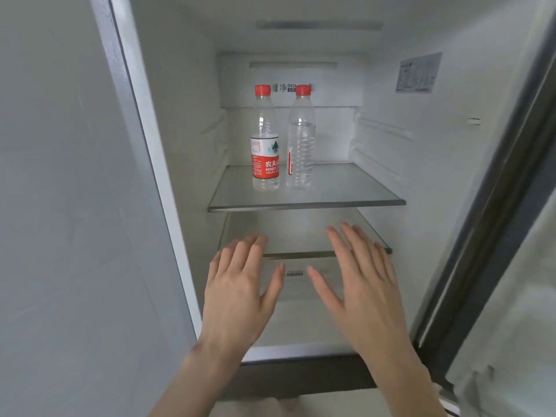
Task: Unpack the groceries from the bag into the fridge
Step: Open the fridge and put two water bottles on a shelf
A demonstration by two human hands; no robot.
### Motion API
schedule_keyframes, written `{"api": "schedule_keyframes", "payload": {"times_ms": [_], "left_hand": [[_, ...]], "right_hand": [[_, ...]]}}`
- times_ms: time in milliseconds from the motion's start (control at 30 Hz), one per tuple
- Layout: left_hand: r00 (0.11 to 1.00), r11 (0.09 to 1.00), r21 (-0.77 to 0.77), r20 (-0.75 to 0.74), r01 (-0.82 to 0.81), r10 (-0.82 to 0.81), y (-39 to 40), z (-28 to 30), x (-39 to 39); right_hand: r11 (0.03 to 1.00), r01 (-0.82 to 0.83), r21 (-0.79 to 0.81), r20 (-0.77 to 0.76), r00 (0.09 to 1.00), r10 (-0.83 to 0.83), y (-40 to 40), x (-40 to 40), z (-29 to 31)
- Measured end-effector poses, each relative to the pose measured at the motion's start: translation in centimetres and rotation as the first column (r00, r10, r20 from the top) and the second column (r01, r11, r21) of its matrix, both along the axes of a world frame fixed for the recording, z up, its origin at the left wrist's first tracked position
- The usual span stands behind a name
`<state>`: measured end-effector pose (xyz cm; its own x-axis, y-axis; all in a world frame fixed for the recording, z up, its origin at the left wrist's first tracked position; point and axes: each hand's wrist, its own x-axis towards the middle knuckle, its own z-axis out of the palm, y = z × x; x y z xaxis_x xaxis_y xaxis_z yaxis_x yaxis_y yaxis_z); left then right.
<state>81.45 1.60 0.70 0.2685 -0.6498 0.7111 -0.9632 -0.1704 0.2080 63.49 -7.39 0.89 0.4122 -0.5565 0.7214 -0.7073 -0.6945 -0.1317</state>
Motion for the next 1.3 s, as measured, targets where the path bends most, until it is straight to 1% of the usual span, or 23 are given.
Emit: {"api": "schedule_keyframes", "payload": {"times_ms": [167, 333, 433, 567, 667, 867, 967, 1100, 1300], "left_hand": [[0.990, 0.990, 0.015, -0.009, 0.143, -0.143, 1.6, -1.4, -1.2], [0.957, 0.956, 0.039, -0.029, 0.291, -0.290, 2.9, -2.3, -3.2], [0.927, 0.927, 0.033, -0.034, 0.375, -0.374, 4.1, -2.6, -4.9], [0.885, 0.885, 0.025, -0.002, 0.466, -0.466, 5.5, -2.4, -7.4], [0.840, 0.841, 0.001, 0.006, 0.542, -0.542, 6.3, -2.1, -9.6], [0.754, 0.754, 0.017, 0.001, 0.656, -0.657, 7.1, -2.1, -15.1], [0.713, 0.713, 0.024, 0.019, 0.701, -0.701, 7.2, -2.1, -18.4], [0.629, 0.629, 0.032, 0.013, 0.777, -0.777, 7.8, -2.0, -23.2], [0.517, 0.517, -0.001, 0.014, 0.856, -0.856, 9.8, -2.6, -31.8]], "right_hand": [[0.986, 0.167, -0.006, -0.047, 0.985, -0.167, 4.1, -2.2, -0.8], [0.951, 0.307, -0.024, -0.030, 0.951, -0.308, 8.4, -5.1, -1.4], [0.924, 0.382, -0.025, -0.034, 0.923, -0.383, 11.4, -6.8, -1.5], [0.870, 0.492, -0.010, -0.068, 0.868, -0.492, 14.9, -9.2, -1.6], [0.837, 0.548, -0.014, -0.095, 0.832, -0.546, 17.0, -11.4, -1.4], [0.772, 0.636, -0.023, -0.068, 0.769, -0.636, 20.9, -16.7, -1.2], [0.718, 0.696, -0.011, -0.085, 0.714, -0.695, 22.6, -19.7, -1.2], [0.650, 0.760, -0.009, -0.084, 0.647, -0.758, 25.2, -23.9, -1.5], [0.531, 0.848, 0.009, -0.060, 0.530, -0.846, 29.2, -30.9, -2.2]]}}
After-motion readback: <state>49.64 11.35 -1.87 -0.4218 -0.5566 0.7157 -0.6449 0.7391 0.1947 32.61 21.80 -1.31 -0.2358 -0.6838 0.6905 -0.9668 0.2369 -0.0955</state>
